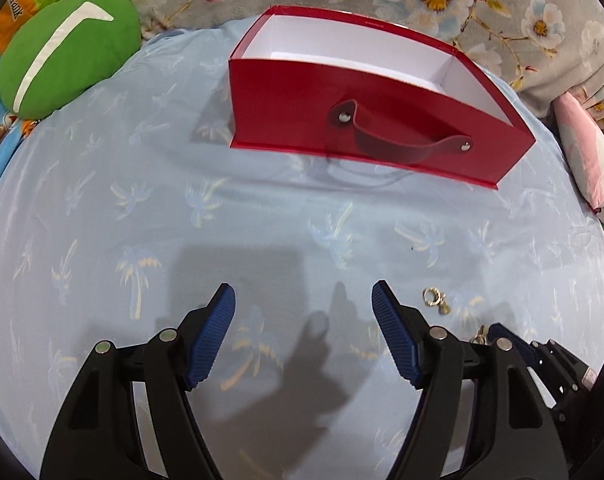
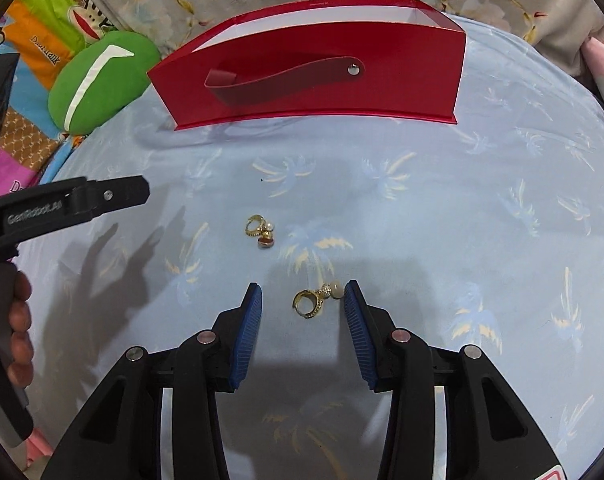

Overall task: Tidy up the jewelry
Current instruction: 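Grasp a gold stud earring with the right tool, then grasp the last gold earring with the left tool while the right tool holds its earring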

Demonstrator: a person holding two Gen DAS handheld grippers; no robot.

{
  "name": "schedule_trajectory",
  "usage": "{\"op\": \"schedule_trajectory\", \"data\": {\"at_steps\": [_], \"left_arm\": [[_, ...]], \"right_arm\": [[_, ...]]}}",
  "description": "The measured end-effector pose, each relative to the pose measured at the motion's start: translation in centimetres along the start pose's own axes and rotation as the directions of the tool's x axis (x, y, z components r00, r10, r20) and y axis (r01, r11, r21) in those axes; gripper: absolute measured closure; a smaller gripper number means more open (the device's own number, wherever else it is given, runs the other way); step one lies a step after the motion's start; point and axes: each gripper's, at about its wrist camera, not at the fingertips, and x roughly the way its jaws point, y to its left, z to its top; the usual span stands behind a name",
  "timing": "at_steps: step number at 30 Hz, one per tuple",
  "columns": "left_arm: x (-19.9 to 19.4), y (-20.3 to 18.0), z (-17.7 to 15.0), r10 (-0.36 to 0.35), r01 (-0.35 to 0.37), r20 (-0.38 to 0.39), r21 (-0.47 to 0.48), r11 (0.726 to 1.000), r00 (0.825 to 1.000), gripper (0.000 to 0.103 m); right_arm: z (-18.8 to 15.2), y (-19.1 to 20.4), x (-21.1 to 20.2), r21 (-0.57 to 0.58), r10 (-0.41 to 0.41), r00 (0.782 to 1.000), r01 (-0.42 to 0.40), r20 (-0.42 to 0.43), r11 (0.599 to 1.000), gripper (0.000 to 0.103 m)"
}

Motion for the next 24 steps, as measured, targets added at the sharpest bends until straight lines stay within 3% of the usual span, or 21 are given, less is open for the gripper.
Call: {"op": "schedule_trajectory", "data": {"at_steps": [5, 24], "left_arm": [[0.1, 0.2, -0.7, -0.007, 0.007, -0.015, -0.015, 1.0, 1.0, 0.035], [3.9, -8.6, -0.5, -0.096, 0.106, -0.099, 0.103, 0.989, 0.99, 0.036]], "right_arm": [[-0.2, 0.1, -0.1, -0.043, -0.07, 0.997, 0.071, 0.018, 0.997, 0.09], [-1.1, -3.5, -3.6, 0.068, -0.098, 0.995, 0.097, 0.017, 0.993, 0.091]]}}
